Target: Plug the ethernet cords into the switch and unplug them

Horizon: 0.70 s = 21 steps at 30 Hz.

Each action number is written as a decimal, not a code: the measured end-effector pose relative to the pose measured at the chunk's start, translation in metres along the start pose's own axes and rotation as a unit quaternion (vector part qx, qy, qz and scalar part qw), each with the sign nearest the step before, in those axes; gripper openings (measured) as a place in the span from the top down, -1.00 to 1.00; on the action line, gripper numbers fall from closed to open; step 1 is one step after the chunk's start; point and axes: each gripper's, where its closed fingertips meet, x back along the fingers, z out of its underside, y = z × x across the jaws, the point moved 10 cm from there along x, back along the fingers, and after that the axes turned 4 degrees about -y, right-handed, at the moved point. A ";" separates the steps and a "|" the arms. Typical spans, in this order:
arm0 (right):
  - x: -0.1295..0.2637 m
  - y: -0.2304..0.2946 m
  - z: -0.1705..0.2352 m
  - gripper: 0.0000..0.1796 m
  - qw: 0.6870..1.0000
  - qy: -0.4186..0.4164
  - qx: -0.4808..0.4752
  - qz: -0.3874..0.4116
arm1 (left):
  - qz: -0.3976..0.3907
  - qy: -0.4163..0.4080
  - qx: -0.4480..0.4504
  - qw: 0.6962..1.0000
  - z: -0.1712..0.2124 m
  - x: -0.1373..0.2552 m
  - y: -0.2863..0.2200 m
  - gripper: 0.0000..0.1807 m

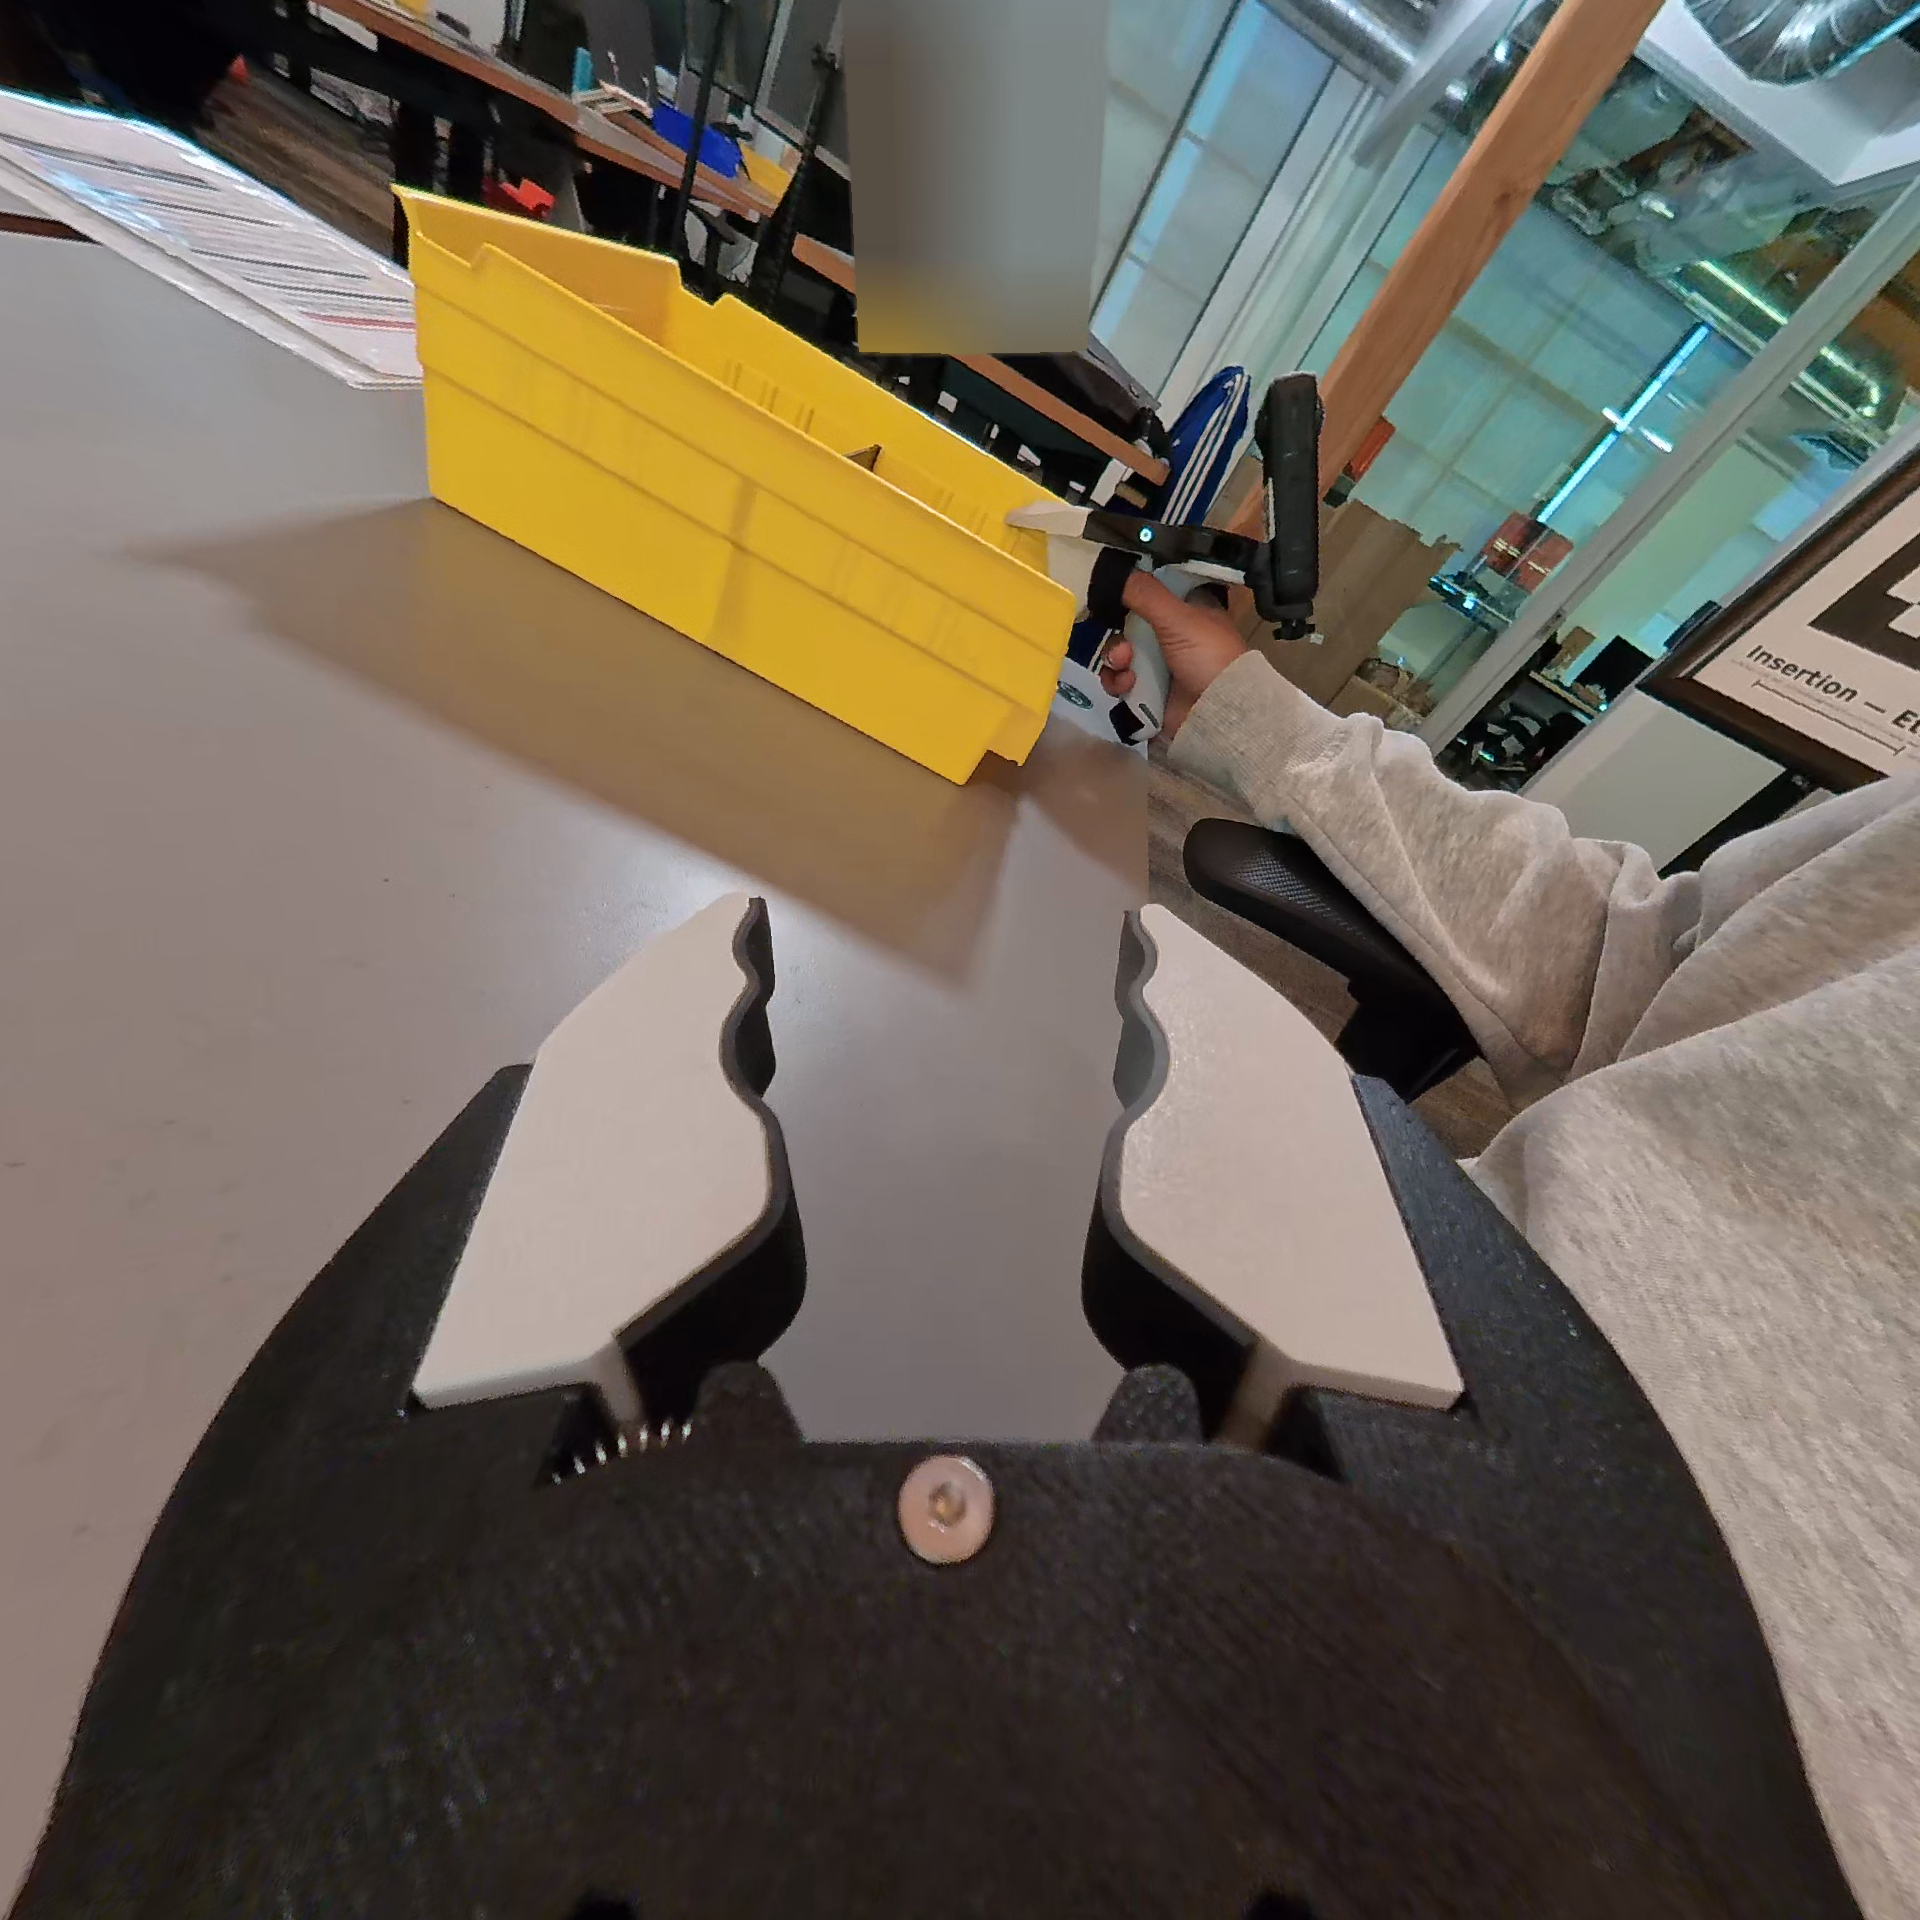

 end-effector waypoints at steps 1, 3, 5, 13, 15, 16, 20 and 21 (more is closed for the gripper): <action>0.000 -0.001 0.000 0.80 1.000 -0.001 0.000 0.004 | 0.000 0.001 0.000 1.000 0.000 0.000 0.000 0.29; 0.003 -0.001 -0.001 0.76 1.000 -0.004 0.007 0.013 | -0.002 0.003 -0.001 1.000 0.001 0.000 0.001 0.29; 0.008 0.001 -0.007 0.73 0.999 -0.024 0.026 0.026 | -0.005 0.005 -0.002 1.000 0.001 0.000 0.002 0.29; 0.075 0.091 -0.060 0.83 0.959 -0.262 0.088 -0.059 | -0.025 0.006 0.002 1.000 0.003 0.002 0.012 0.30; 0.079 0.133 -0.060 0.86 0.946 -0.278 0.086 -0.145 | -0.031 0.000 0.004 1.000 0.001 0.004 0.014 0.31; 0.078 0.154 -0.055 0.88 0.939 -0.274 0.079 -0.191 | -0.037 -0.002 0.004 0.999 0.000 0.005 0.016 0.31; 0.062 0.233 -0.006 0.87 0.915 -0.162 0.038 -0.367 | -0.070 -0.017 -0.004 0.997 -0.005 0.015 0.022 0.32; 0.060 0.248 0.006 0.87 0.907 -0.128 0.039 -0.400 | -0.080 -0.024 -0.008 0.996 -0.007 0.018 0.023 0.33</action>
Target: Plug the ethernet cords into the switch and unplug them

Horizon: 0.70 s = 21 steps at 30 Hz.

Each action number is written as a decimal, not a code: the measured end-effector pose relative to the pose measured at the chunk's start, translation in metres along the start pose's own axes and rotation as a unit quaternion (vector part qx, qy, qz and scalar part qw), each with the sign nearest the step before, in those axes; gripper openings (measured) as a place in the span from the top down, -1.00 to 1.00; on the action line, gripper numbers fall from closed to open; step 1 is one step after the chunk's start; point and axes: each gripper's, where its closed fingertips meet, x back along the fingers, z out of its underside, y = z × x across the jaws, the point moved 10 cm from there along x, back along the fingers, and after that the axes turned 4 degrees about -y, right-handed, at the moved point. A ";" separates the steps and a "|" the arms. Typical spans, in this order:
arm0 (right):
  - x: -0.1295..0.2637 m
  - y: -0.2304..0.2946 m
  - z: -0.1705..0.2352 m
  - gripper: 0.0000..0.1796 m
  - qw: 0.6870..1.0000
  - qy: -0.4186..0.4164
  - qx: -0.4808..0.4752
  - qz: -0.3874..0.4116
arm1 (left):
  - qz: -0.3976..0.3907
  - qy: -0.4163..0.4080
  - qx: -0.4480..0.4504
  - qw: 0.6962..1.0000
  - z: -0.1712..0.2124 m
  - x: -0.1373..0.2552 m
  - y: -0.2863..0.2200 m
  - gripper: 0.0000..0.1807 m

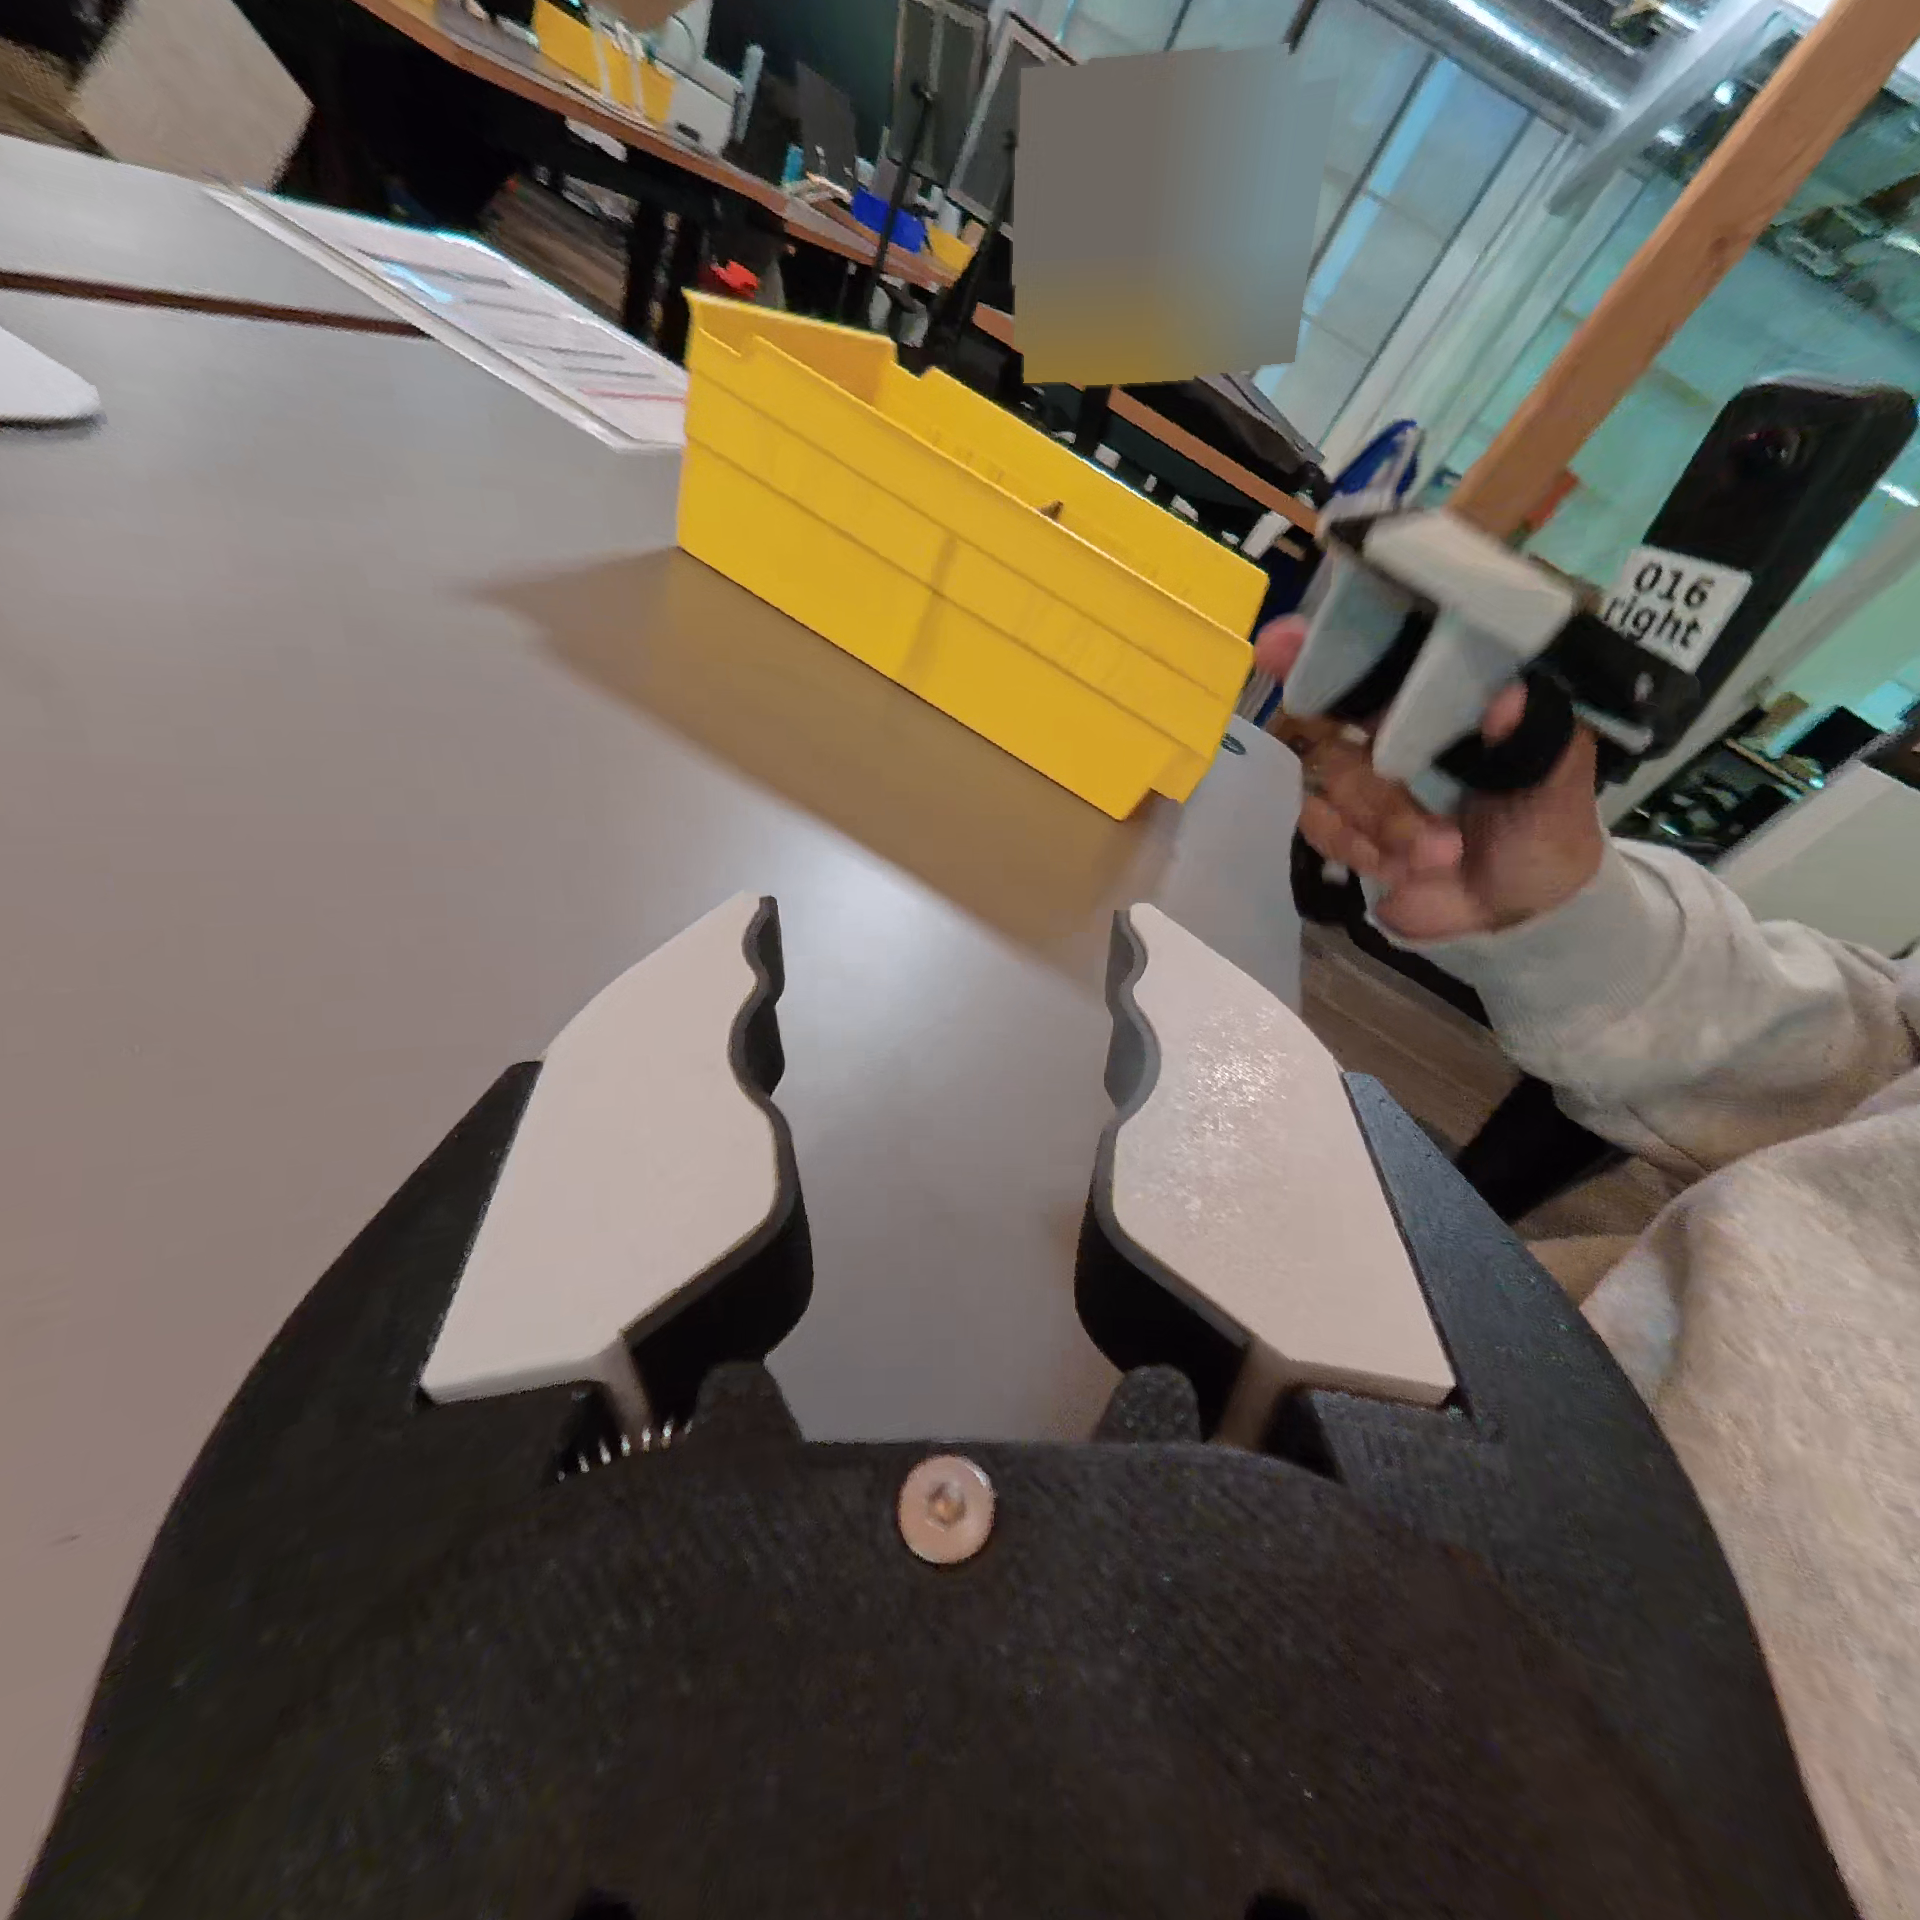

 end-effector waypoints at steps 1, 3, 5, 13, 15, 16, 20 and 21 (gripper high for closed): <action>-0.008 0.009 0.010 0.86 0.999 0.029 -0.006 -0.032 | -0.011 -0.008 -0.003 1.000 -0.002 0.003 0.002 0.34; -0.018 0.020 0.022 0.85 0.994 0.075 0.012 -0.083 | -0.036 -0.022 -0.013 0.999 -0.006 0.011 0.005 0.36; -0.022 0.023 0.028 0.86 0.988 0.105 0.040 -0.107 | -0.066 -0.031 -0.021 0.997 -0.009 0.020 0.009 0.37; -0.022 0.002 0.025 0.99 0.986 0.090 -0.043 -0.137 | -0.227 -0.121 -0.068 0.964 -0.025 0.078 0.010 0.35; -0.028 -0.001 0.028 0.99 0.982 0.093 -0.074 -0.150 | -0.269 -0.138 -0.083 0.950 -0.027 0.094 0.006 0.35; -0.032 -0.002 0.030 0.99 0.979 0.096 -0.087 -0.157 | -0.296 -0.146 -0.097 0.939 -0.027 0.102 0.004 0.33; -0.048 -0.004 0.037 1.00 0.975 0.120 -0.111 -0.149 | -0.429 -0.194 -0.199 0.860 -0.036 0.143 -0.015 0.07; -0.052 -0.006 0.038 1.00 0.976 0.122 -0.116 -0.141 | -0.468 -0.203 -0.221 0.831 -0.039 0.154 -0.019 -0.06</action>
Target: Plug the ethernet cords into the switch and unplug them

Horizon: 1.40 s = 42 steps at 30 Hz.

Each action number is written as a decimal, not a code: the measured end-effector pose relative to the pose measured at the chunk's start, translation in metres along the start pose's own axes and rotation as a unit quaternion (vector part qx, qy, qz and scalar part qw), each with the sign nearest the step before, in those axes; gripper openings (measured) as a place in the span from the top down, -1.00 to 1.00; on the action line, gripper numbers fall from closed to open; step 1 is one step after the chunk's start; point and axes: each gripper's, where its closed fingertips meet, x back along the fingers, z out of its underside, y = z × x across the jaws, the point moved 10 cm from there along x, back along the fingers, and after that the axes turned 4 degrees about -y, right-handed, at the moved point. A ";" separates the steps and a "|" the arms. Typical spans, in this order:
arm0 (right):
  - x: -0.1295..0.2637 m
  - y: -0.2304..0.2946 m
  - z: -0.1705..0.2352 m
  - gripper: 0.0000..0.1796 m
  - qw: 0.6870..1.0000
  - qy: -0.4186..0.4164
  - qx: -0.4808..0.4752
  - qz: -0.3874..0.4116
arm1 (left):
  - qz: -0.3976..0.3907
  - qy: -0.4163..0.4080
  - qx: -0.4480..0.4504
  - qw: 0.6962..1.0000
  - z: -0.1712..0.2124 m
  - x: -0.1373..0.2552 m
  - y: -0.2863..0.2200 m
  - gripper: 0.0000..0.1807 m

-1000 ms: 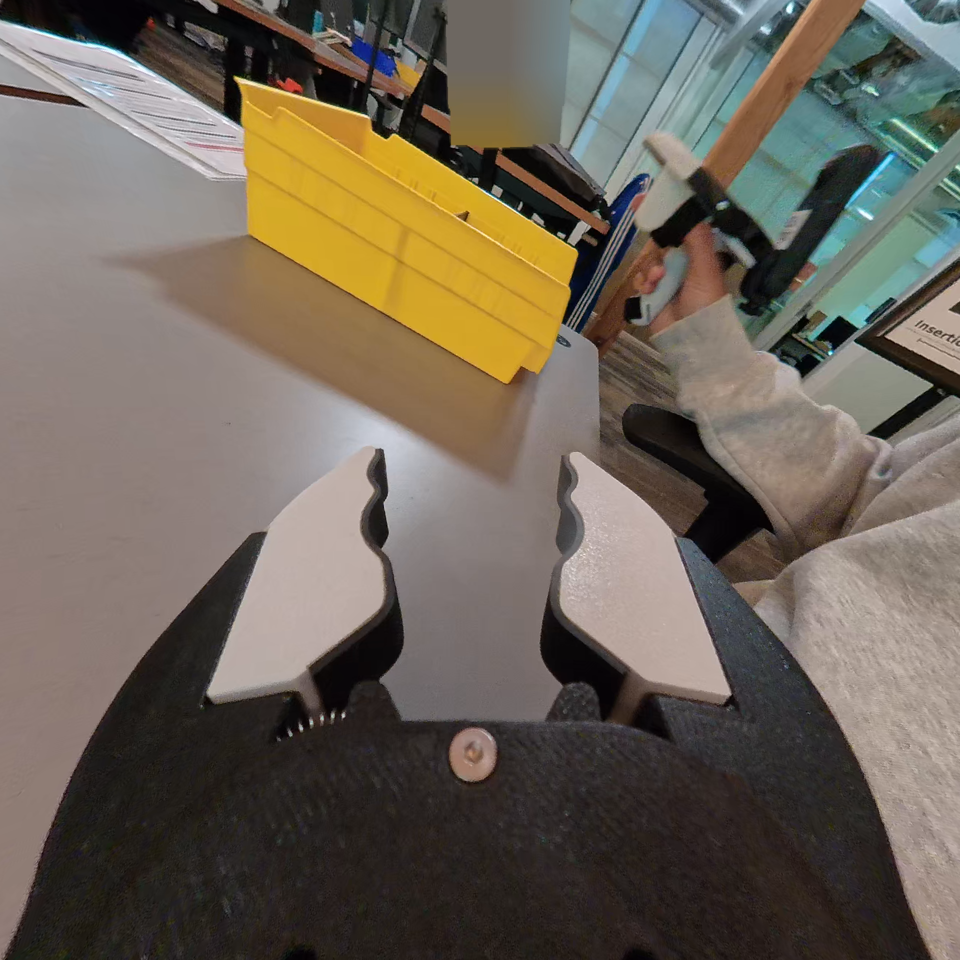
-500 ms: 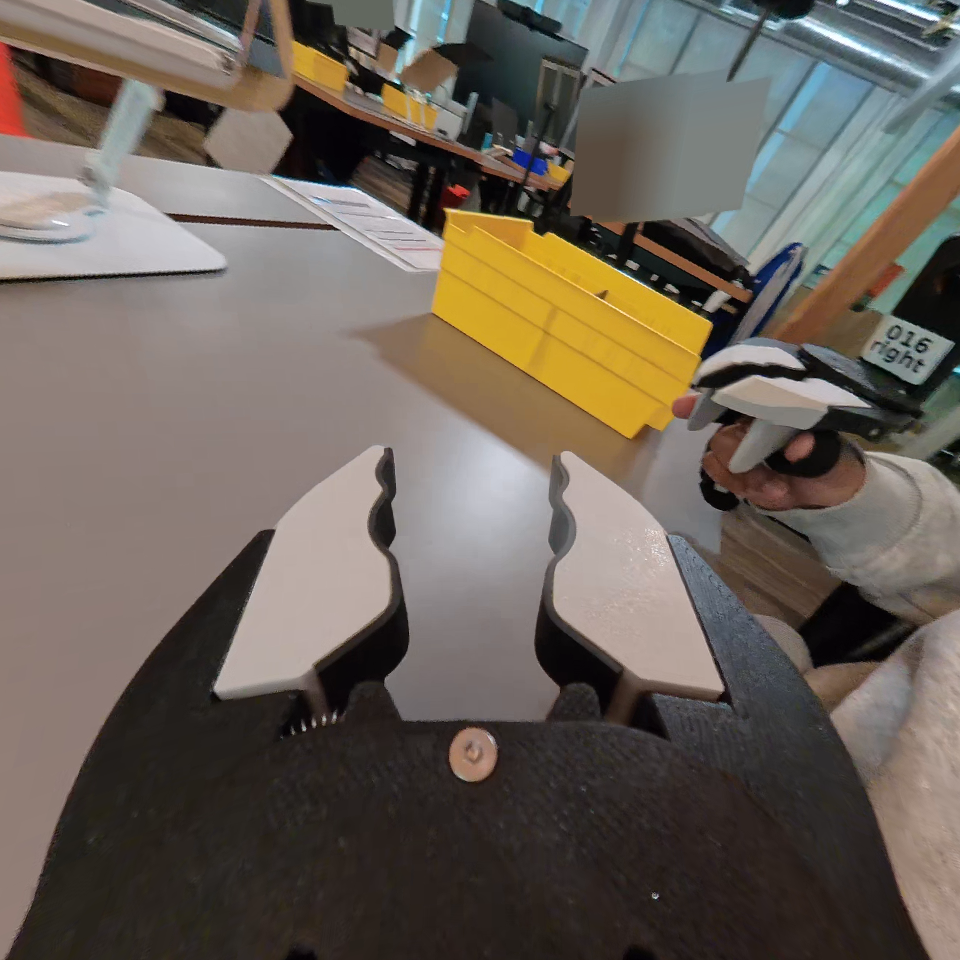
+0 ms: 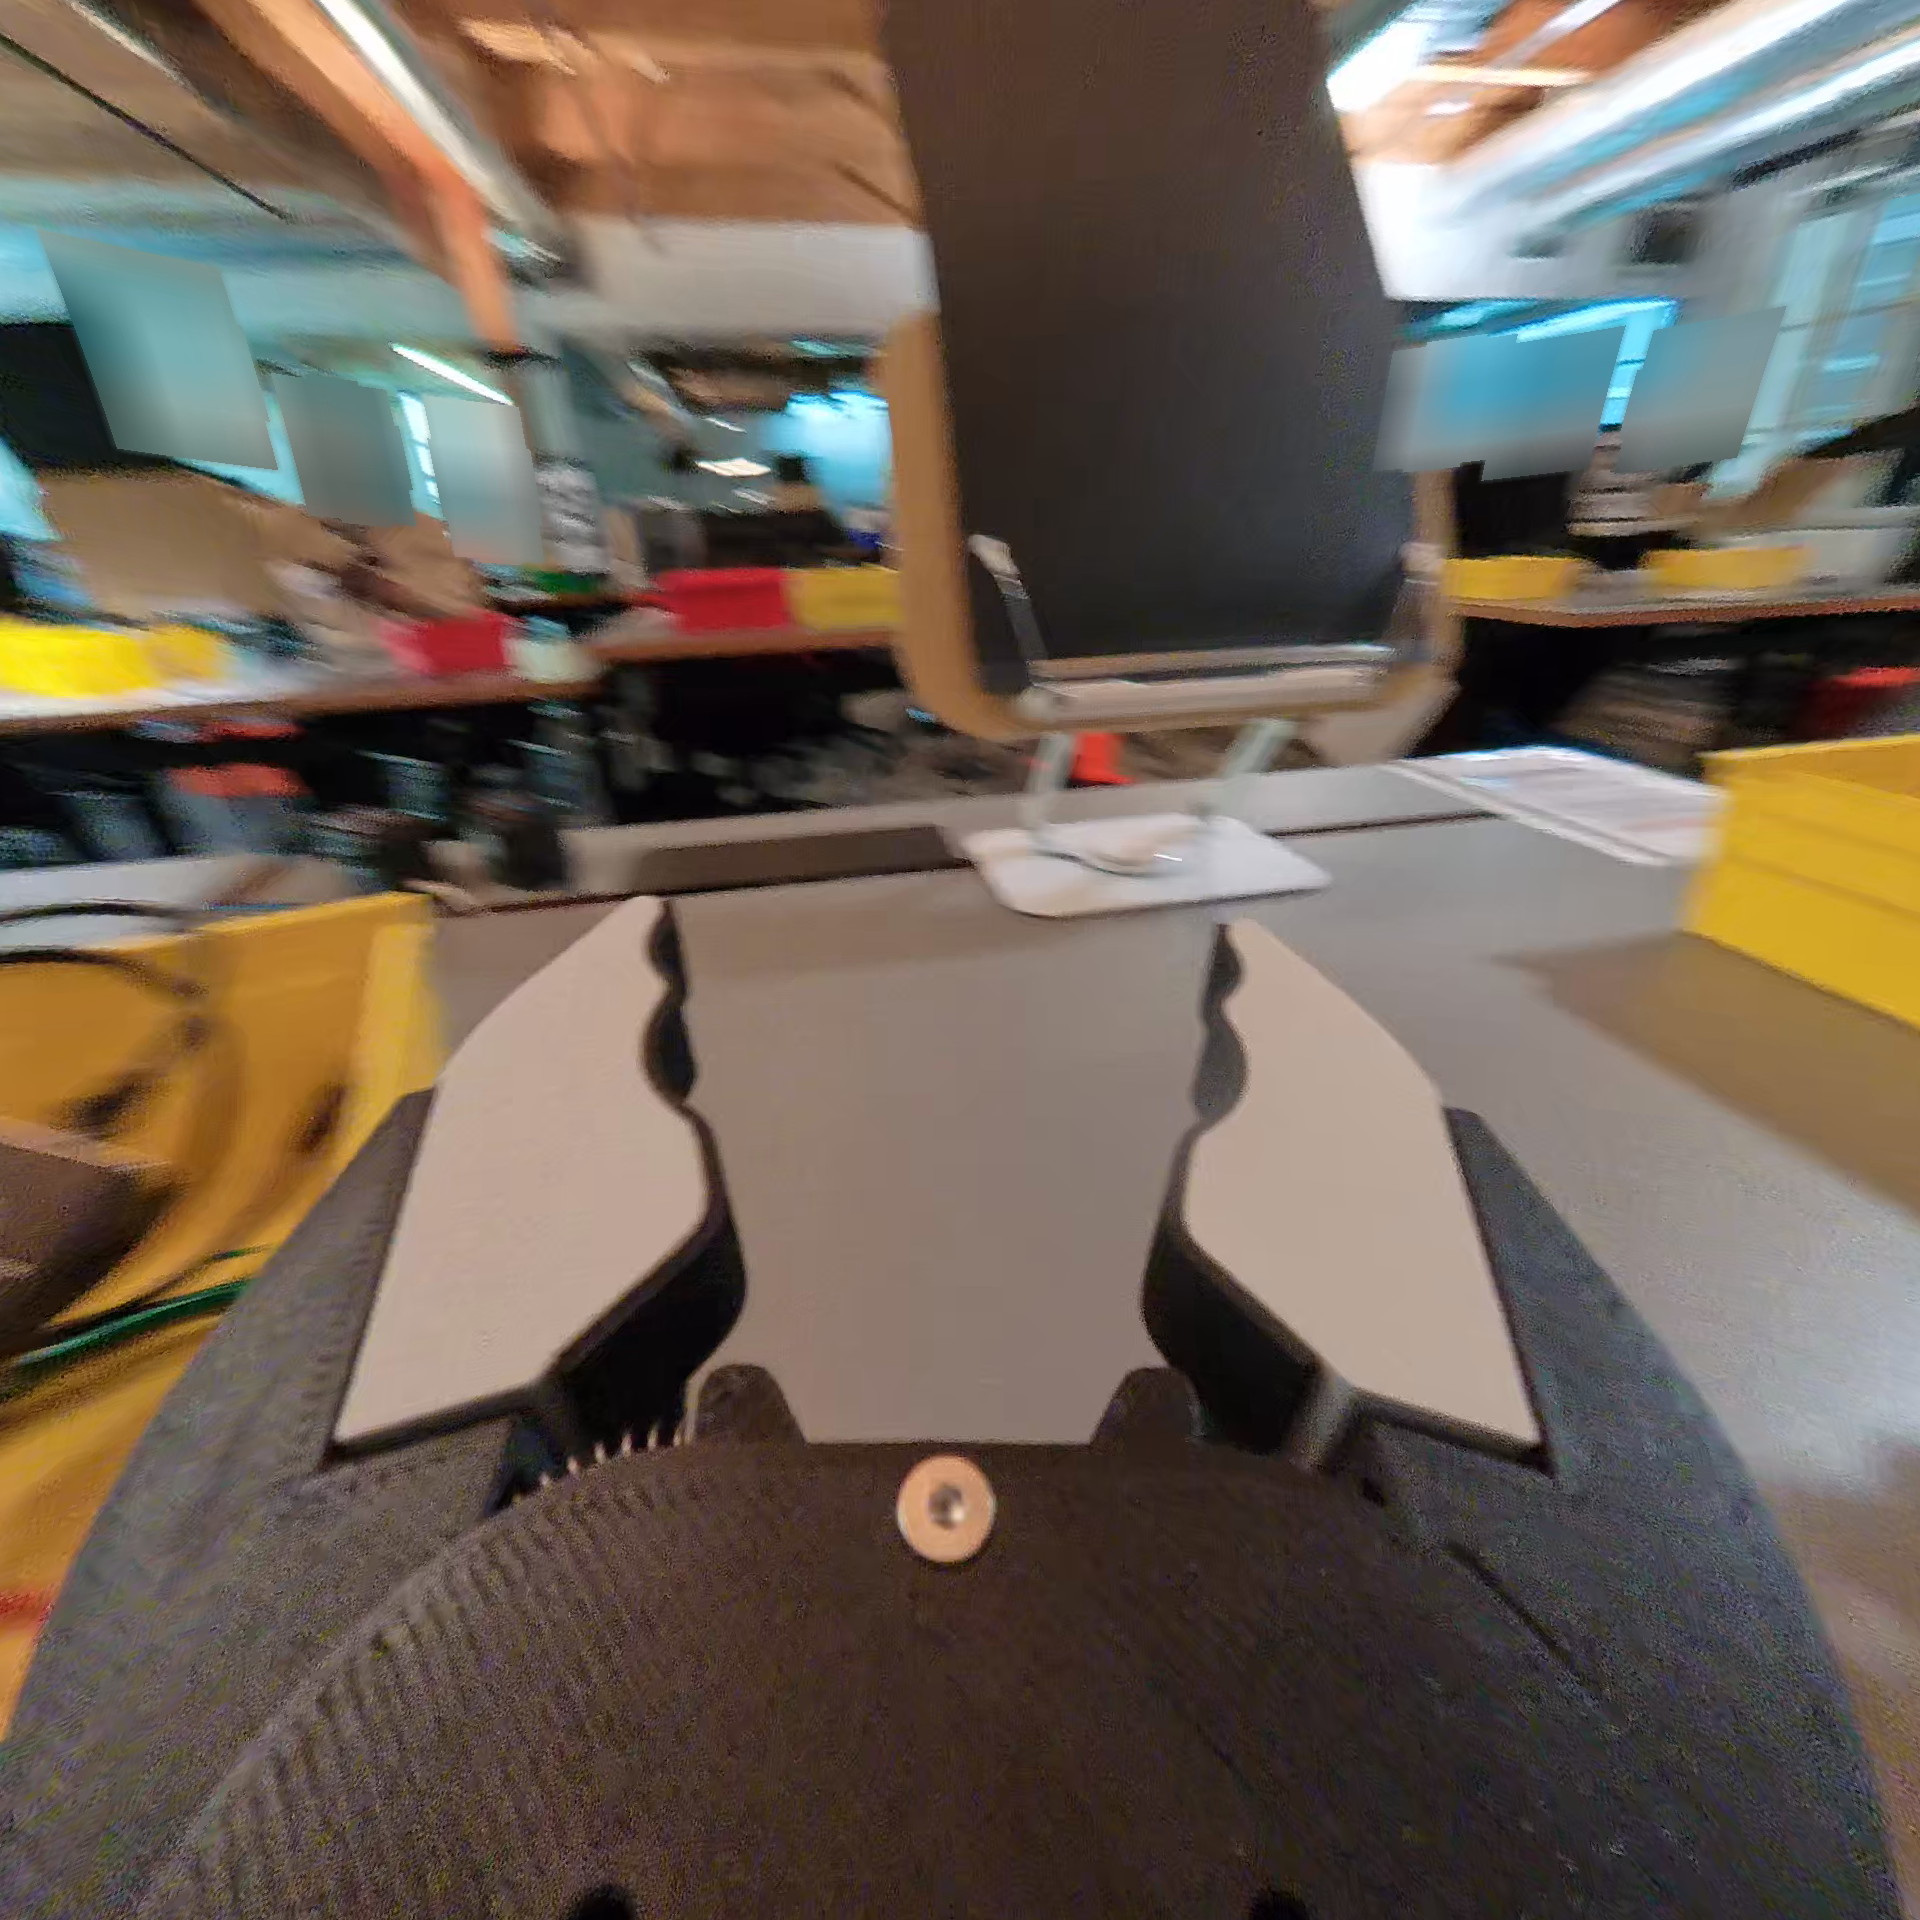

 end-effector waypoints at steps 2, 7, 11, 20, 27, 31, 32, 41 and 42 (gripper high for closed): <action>-0.005 -0.004 -0.001 1.00 1.000 -0.008 -0.021 -0.010 | -0.084 0.010 -0.038 0.996 -0.003 0.010 0.018 -0.36; -0.022 -0.008 0.001 0.99 0.998 -0.003 -0.054 -0.041 | -0.159 0.104 -0.043 0.981 0.011 0.027 0.055 -0.49; -0.032 -0.006 0.004 0.96 0.997 0.015 -0.050 -0.049 | -0.140 0.188 -0.009 0.972 0.030 0.033 0.073 -0.06; -0.035 -0.009 0.006 0.92 0.994 0.017 -0.091 -0.061 | -0.112 0.207 0.060 0.970 0.027 0.064 0.099 0.90; -0.050 -0.007 0.007 0.90 0.990 0.031 -0.103 -0.092 | -0.125 0.187 0.089 0.970 0.024 0.092 0.104 0.91; -0.062 -0.006 0.010 0.88 0.987 0.047 -0.110 -0.108 | -0.110 0.106 0.095 0.984 0.003 0.104 0.097 0.72; -0.065 -0.007 0.011 0.88 0.987 0.049 -0.111 -0.109 | -0.116 0.088 0.084 0.986 -0.005 0.106 0.097 0.68; -0.069 -0.013 0.014 0.86 0.987 0.062 -0.113 -0.092 | -0.082 0.298 -0.063 0.949 -0.054 0.034 0.176 0.36; -0.068 -0.013 0.014 0.86 0.988 0.062 -0.112 -0.089 | -0.077 0.350 -0.084 0.930 -0.045 0.020 0.192 0.23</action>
